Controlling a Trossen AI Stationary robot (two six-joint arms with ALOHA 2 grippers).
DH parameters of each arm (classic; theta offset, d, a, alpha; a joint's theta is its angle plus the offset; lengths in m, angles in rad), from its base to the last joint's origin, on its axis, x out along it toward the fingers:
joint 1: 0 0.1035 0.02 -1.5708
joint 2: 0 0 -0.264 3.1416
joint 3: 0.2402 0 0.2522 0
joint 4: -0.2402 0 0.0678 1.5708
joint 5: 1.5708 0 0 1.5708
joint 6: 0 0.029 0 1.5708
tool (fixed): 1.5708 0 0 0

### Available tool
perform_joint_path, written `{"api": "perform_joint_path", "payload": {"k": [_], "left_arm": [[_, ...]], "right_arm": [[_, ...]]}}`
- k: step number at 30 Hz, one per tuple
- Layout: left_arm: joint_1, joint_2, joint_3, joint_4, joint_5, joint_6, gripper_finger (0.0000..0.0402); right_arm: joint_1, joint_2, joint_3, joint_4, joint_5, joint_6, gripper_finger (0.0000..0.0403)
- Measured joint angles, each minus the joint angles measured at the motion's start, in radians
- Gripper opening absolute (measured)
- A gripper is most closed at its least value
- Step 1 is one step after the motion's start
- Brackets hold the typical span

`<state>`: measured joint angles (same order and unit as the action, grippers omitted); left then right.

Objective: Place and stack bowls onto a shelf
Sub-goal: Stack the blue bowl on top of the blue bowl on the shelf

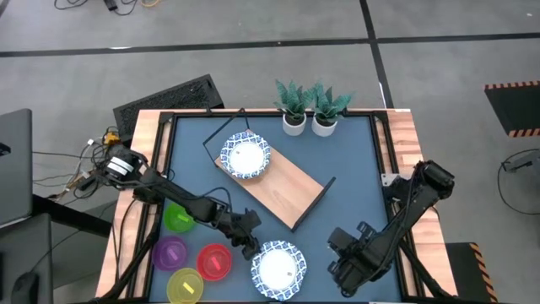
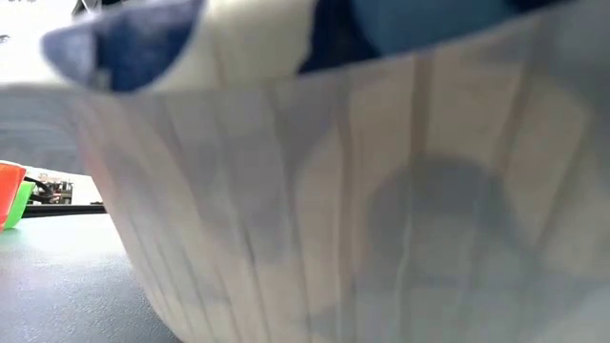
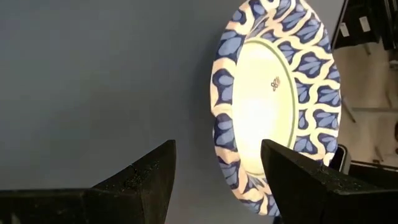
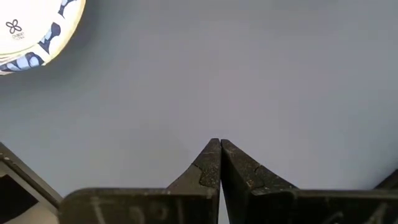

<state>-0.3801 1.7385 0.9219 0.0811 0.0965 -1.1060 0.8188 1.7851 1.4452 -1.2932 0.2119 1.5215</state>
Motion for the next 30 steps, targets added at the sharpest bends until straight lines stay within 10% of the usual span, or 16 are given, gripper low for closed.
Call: {"api": "perform_joint_path", "payload": {"k": [30], "left_arm": [[-0.017,0.064,-0.005,0.113,0.004,-0.035,0.0091]], "right_arm": [[-0.001,0.000,0.000,0.022,0.038,-0.001,0.0029]]}}
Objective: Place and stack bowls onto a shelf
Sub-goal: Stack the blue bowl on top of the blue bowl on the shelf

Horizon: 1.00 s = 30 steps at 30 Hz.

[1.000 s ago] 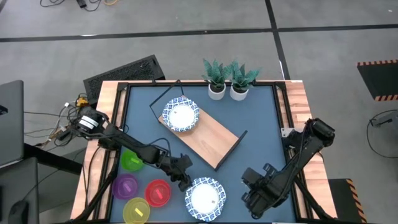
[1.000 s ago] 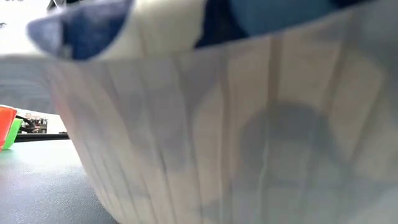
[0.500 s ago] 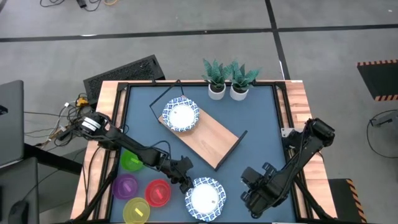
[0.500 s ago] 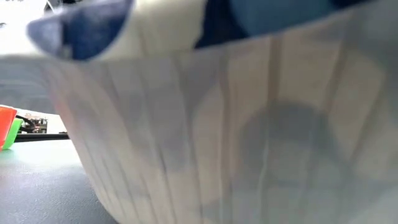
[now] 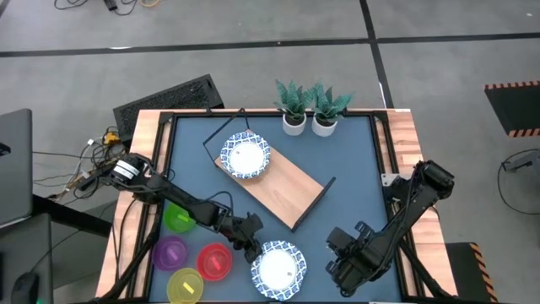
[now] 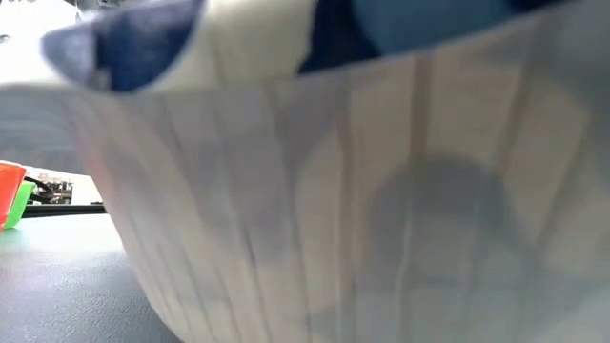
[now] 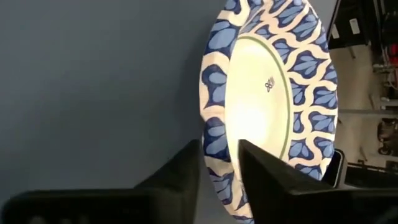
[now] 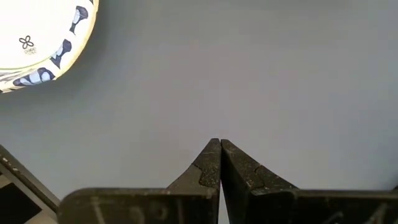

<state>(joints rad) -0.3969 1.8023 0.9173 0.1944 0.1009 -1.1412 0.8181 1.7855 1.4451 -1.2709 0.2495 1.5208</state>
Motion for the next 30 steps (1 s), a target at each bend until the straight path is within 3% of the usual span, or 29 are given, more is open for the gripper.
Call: {"api": "perform_joint_path", "payload": {"k": [6,17,25,30], "left_arm": [[0.000,0.000,0.000,0.000,0.001,0.012,0.0009],[0.026,-0.017,0.000,-0.026,0.059,0.003,0.0001],[0.051,-0.121,-0.002,-0.109,0.123,0.014,0.0000],[0.077,-0.211,-0.002,-0.184,0.107,0.042,0.0000]], "right_arm": [[0.000,0.000,0.000,0.000,0.003,0.000,0.0029],[0.000,0.000,0.000,0.000,0.011,0.000,0.0029],[0.000,0.000,0.000,0.000,0.011,-0.002,0.0029],[0.000,0.000,0.000,-0.001,0.013,-0.003,0.0029]]}}
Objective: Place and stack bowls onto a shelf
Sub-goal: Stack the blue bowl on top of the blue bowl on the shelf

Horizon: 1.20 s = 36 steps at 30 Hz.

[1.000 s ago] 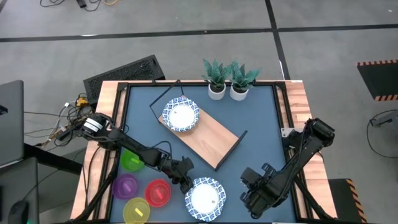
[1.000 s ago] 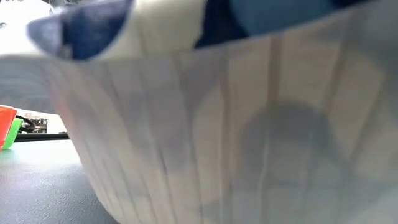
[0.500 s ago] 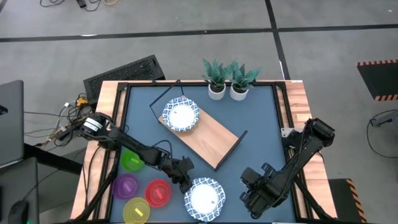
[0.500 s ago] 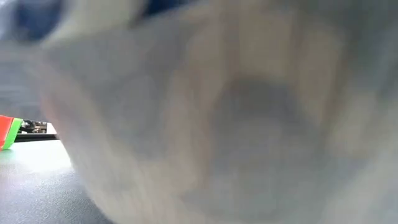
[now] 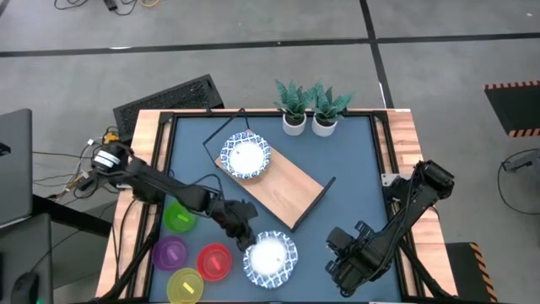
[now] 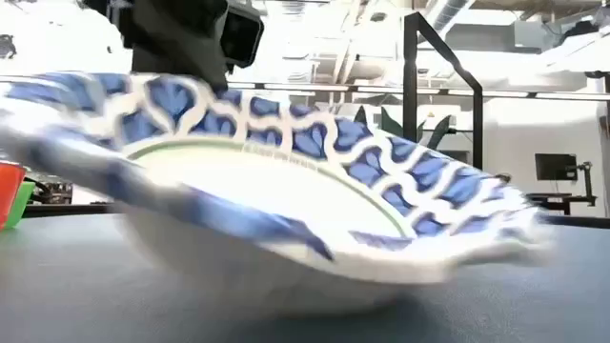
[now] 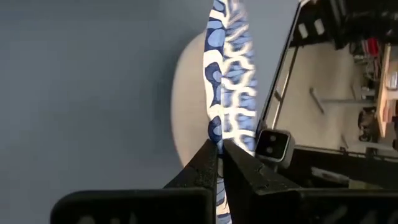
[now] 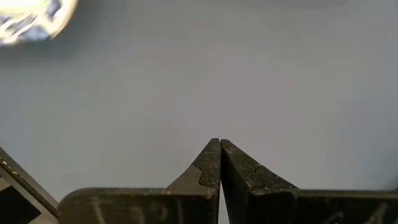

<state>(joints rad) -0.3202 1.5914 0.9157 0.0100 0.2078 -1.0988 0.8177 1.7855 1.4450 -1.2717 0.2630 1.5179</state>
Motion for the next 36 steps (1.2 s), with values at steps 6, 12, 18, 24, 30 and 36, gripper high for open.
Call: {"api": "perform_joint_path", "payload": {"k": [6,12,18,24,30,36], "left_arm": [[0.037,-0.127,0.000,-0.055,-0.033,0.019,0.0000],[0.064,-0.300,0.000,-0.216,-0.040,0.030,0.0000],[0.083,-0.503,0.000,-0.413,-0.179,-0.020,0.0000],[0.147,-0.671,0.000,-0.429,-0.527,-0.073,0.0000],[0.252,-0.770,-0.022,-0.455,-0.777,-0.138,0.0000],[0.317,-0.781,-0.134,-0.298,-0.736,-0.292,0.0000]], "right_arm": [[0.000,0.000,0.000,0.000,0.000,0.001,0.0029],[-0.002,0.000,0.000,-0.003,0.001,0.000,0.0029],[-0.002,0.000,0.000,-0.008,0.045,-0.001,0.0029],[-0.015,0.000,0.000,-0.011,0.084,-0.003,0.0029],[-0.032,0.000,0.000,-0.010,0.102,-0.030,0.0029],[-0.054,0.000,0.000,-0.012,0.107,-0.084,0.0029]]}}
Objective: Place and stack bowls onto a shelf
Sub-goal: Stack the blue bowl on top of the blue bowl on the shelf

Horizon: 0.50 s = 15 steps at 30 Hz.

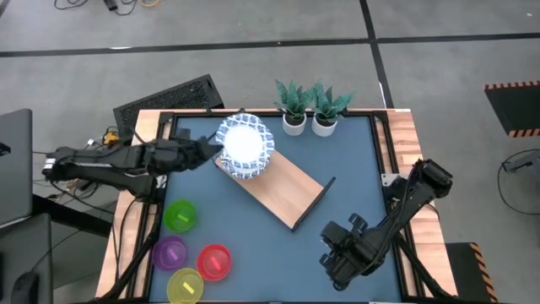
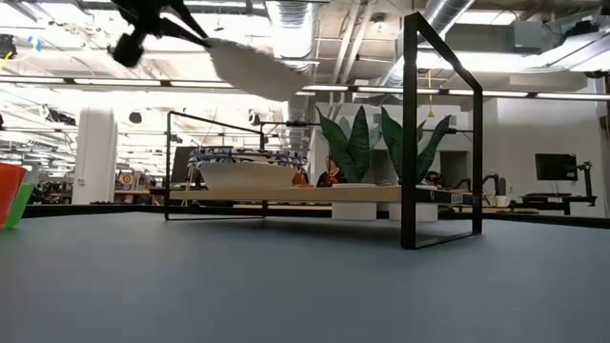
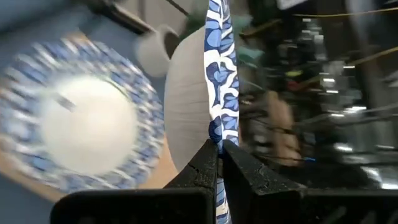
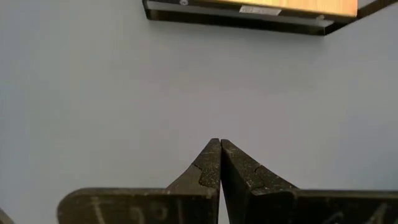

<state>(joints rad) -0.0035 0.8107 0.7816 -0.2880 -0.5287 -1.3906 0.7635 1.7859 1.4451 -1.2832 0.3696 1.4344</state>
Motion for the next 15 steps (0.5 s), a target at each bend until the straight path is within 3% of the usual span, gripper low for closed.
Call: {"api": "perform_joint_path", "payload": {"k": [3,9,15], "left_arm": [[0.005,0.015,-0.094,0.214,0.048,-0.044,0.0000],[0.006,0.019,-0.286,0.424,0.029,-0.182,0.0000],[0.005,0.020,-0.399,0.500,-0.011,-0.264,0.0000]], "right_arm": [[-0.010,0.000,0.000,0.000,0.000,-0.021,0.0029],[-0.021,0.000,0.000,-0.001,0.000,-0.030,0.0029],[-0.020,0.000,0.000,-0.004,0.000,-0.031,0.0029]]}}
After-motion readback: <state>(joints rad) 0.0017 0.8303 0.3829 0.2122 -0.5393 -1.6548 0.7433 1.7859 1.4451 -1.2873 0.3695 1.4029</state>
